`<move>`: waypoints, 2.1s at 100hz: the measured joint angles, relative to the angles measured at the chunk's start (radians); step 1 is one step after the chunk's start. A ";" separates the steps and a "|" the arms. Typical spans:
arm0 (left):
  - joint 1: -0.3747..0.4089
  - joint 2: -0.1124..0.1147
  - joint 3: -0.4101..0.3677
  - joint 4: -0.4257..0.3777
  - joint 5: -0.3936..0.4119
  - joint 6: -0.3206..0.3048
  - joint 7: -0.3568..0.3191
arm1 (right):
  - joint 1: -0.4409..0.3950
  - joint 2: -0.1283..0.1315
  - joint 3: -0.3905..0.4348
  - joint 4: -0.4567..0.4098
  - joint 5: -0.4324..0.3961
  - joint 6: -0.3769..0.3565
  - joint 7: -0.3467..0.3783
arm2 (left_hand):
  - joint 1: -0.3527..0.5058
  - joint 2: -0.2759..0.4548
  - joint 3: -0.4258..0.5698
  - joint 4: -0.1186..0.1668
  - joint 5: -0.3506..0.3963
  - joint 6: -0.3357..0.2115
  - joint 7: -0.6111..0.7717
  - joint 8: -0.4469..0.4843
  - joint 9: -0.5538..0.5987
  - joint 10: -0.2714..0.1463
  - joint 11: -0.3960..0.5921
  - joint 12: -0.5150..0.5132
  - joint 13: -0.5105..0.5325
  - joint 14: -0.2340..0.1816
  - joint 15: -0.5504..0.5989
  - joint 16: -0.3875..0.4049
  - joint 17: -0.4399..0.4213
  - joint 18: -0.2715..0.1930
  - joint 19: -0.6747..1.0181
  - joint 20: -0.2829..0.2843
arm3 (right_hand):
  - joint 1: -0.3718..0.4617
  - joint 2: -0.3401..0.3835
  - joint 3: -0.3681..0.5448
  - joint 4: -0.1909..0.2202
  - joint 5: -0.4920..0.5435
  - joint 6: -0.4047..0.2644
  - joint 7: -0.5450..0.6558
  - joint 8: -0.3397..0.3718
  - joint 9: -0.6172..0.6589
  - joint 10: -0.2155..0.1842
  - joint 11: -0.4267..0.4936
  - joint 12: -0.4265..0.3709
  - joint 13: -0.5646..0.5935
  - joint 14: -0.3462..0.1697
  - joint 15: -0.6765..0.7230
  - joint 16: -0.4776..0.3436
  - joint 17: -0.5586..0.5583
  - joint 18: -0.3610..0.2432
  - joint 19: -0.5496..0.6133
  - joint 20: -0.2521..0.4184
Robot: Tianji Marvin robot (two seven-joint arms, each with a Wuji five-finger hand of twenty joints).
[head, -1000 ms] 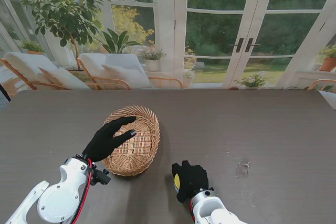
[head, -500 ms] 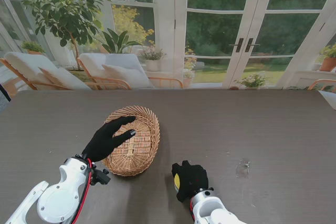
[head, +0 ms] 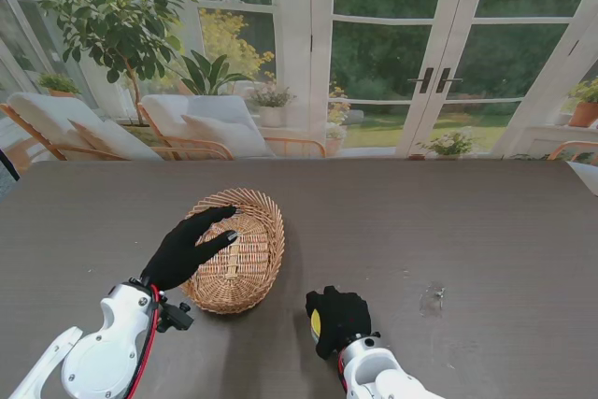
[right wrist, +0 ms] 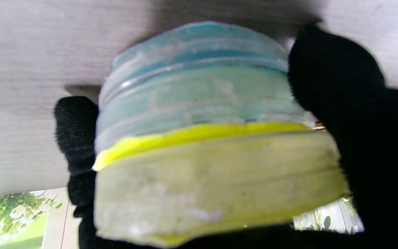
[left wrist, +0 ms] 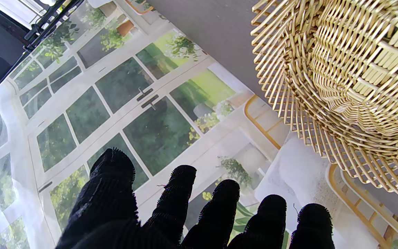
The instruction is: Stack culture dishes into a storage basket
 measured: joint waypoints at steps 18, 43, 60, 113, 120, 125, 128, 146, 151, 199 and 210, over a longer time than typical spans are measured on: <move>0.009 -0.001 -0.004 -0.006 0.002 0.000 0.006 | -0.008 0.002 0.012 -0.004 -0.014 -0.017 0.009 | 0.000 0.000 0.000 0.000 0.000 0.000 0.000 0.000 0.000 0.000 0.000 0.000 0.000 0.000 0.000 0.000 0.000 0.000 0.000 0.000 | 0.000 0.000 0.000 0.000 0.001 -0.001 0.000 -0.009 0.000 0.000 0.000 0.000 0.000 -0.006 0.000 0.010 0.000 0.000 0.000 0.000; 0.016 -0.002 -0.007 -0.013 0.010 0.000 0.016 | -0.031 0.025 0.033 -0.059 -0.075 -0.023 0.094 | 0.000 0.000 0.000 0.000 0.000 0.000 0.000 0.000 0.000 0.000 0.000 0.000 0.000 0.000 0.000 0.000 0.000 0.000 0.000 0.000 | 0.009 -0.003 -0.001 -0.017 0.024 -0.003 0.000 -0.034 0.017 0.000 -0.011 0.000 0.080 -0.070 0.046 0.021 0.000 0.006 0.000 0.000; 0.028 -0.004 -0.013 -0.023 0.017 -0.001 0.027 | -0.030 0.034 0.035 -0.076 -0.082 -0.028 0.127 | 0.000 0.000 0.000 0.000 0.000 0.000 0.000 0.000 0.000 0.000 0.000 0.000 0.000 0.000 0.000 0.000 0.000 0.000 0.000 0.000 | 0.010 -0.017 -0.003 -0.021 0.045 -0.007 0.000 -0.035 0.035 0.000 -0.012 0.000 0.113 -0.070 0.137 0.076 0.009 0.011 0.000 0.000; 0.038 -0.006 -0.017 -0.029 0.020 -0.001 0.034 | -0.026 0.027 0.052 -0.032 -0.044 -0.089 0.055 | 0.000 0.000 0.000 0.000 0.000 0.000 0.000 0.000 0.000 0.000 0.000 0.000 0.000 0.000 0.000 0.000 0.000 0.000 0.000 0.000 | -0.011 -0.043 -0.002 -0.005 0.045 -0.015 -0.002 0.028 0.052 0.000 -0.012 0.018 0.132 -0.044 0.230 0.186 0.031 0.020 0.001 0.001; 0.038 -0.006 -0.017 -0.029 0.020 -0.001 0.034 | -0.028 0.027 0.054 -0.024 -0.056 -0.102 0.045 | 0.000 0.000 0.000 0.000 0.000 0.000 0.000 0.000 0.000 0.000 0.000 0.000 0.000 0.000 0.000 0.000 0.000 0.000 0.000 0.000 | -0.037 -0.043 -0.002 0.054 0.016 -0.013 0.004 0.058 0.052 0.000 -0.011 0.025 0.139 -0.044 0.233 0.199 0.042 0.020 0.019 0.002; 0.038 -0.006 -0.017 -0.029 0.020 -0.001 0.033 | -0.030 0.027 0.056 -0.021 -0.060 -0.110 0.040 | 0.000 0.000 0.000 0.000 0.000 0.000 0.000 0.000 0.000 0.000 0.000 0.000 0.000 0.000 0.000 0.000 0.000 0.000 0.000 0.000 | -0.043 -0.042 -0.001 0.063 -0.017 -0.001 0.013 0.068 0.051 0.000 -0.011 0.027 0.143 -0.044 0.233 0.200 0.044 0.020 0.021 0.002; 0.038 -0.006 -0.017 -0.029 0.020 -0.001 0.033 | -0.031 0.028 0.057 -0.020 -0.062 -0.114 0.037 | 0.000 0.000 0.000 0.000 0.000 0.000 0.000 0.000 0.000 0.000 0.000 0.000 0.000 0.000 0.000 0.000 0.000 0.000 0.000 0.000 | -0.045 -0.042 -0.001 0.064 -0.025 0.001 0.017 0.069 0.050 0.000 -0.010 0.027 0.144 -0.044 0.233 0.201 0.045 0.020 0.021 0.002; 0.037 -0.006 -0.016 -0.029 0.020 -0.002 0.032 | -0.033 0.029 0.058 -0.009 -0.075 -0.135 0.019 | 0.000 0.000 0.000 0.000 0.009 0.000 0.000 0.000 0.000 0.000 0.000 0.000 0.000 0.000 0.000 0.000 0.000 0.000 0.000 0.000 | -0.047 -0.089 0.000 0.083 -0.113 -0.002 0.010 0.068 0.002 -0.013 0.067 0.031 0.150 -0.044 0.242 0.212 0.048 0.020 0.021 0.003; 0.037 -0.006 -0.016 -0.029 0.020 -0.002 0.032 | -0.032 0.029 0.056 -0.004 -0.075 -0.137 0.010 | 0.000 0.000 0.000 0.000 0.009 0.000 0.000 0.000 0.000 0.000 0.000 0.000 0.000 0.000 0.000 0.000 0.000 0.000 0.000 0.000 | -0.047 -0.089 0.000 0.083 -0.088 -0.003 0.013 0.068 0.002 -0.015 0.070 0.031 0.156 -0.044 0.243 0.213 0.054 0.020 0.021 0.003; 0.037 -0.006 -0.016 -0.029 0.021 -0.001 0.033 | 0.014 0.036 0.019 0.031 -0.083 -0.157 -0.004 | 0.000 0.000 0.000 0.000 0.009 0.000 0.000 0.000 0.000 0.000 0.000 0.000 0.000 0.001 0.000 0.000 0.000 0.000 0.000 0.000 | -0.110 -0.108 0.045 -0.022 0.161 -0.019 -0.103 -0.004 0.161 -0.045 -0.049 -0.028 0.282 -0.037 0.226 0.212 0.169 0.047 0.024 0.004; 0.037 -0.006 -0.016 -0.029 0.021 -0.001 0.033 | 0.015 0.036 0.019 0.033 -0.085 -0.160 -0.004 | 0.000 0.000 0.000 0.000 0.009 0.000 0.000 0.000 0.000 0.000 0.000 0.000 0.000 0.001 0.000 0.000 0.000 0.000 0.000 0.000 | -0.115 -0.108 0.045 -0.022 0.183 -0.020 -0.125 -0.028 0.162 -0.045 -0.046 -0.027 0.288 -0.038 0.224 0.212 0.176 0.047 0.025 0.004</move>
